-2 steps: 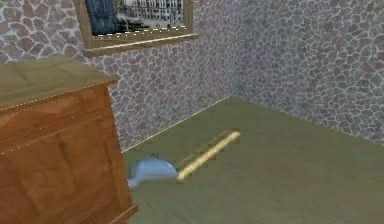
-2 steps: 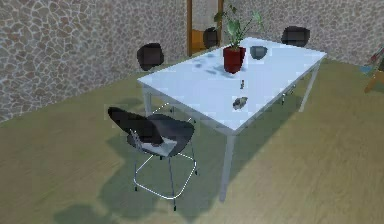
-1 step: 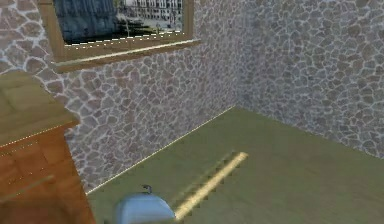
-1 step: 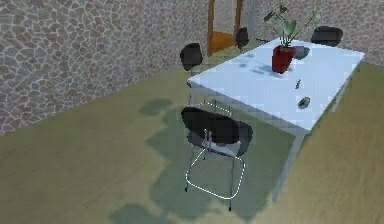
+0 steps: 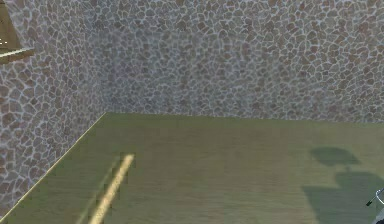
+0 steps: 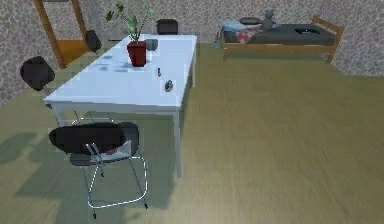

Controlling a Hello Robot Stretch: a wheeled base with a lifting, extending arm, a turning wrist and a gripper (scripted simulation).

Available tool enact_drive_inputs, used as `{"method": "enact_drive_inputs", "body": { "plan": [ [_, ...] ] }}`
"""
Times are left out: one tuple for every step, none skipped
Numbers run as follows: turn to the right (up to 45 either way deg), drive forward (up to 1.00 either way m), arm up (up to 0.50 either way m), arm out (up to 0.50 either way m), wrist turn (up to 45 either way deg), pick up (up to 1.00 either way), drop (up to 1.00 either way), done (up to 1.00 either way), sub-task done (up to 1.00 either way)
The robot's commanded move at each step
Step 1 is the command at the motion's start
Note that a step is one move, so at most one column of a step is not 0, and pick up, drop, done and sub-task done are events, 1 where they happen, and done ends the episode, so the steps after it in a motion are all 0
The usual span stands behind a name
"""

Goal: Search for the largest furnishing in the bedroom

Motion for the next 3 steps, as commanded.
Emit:
{"method": "enact_drive_inputs", "body": {
  "plan": [
    [3.0,0.0,0.0,0.0,0.0,0.0,0.0,0.0,0.0],
    [0.0,1.0,0.0,0.0,0.0,0.0,0.0,0.0,0.0],
    [0.0,0.05,0.0,0.0,0.0,0.0,0.0,0.0,0.0]
  ]
}}
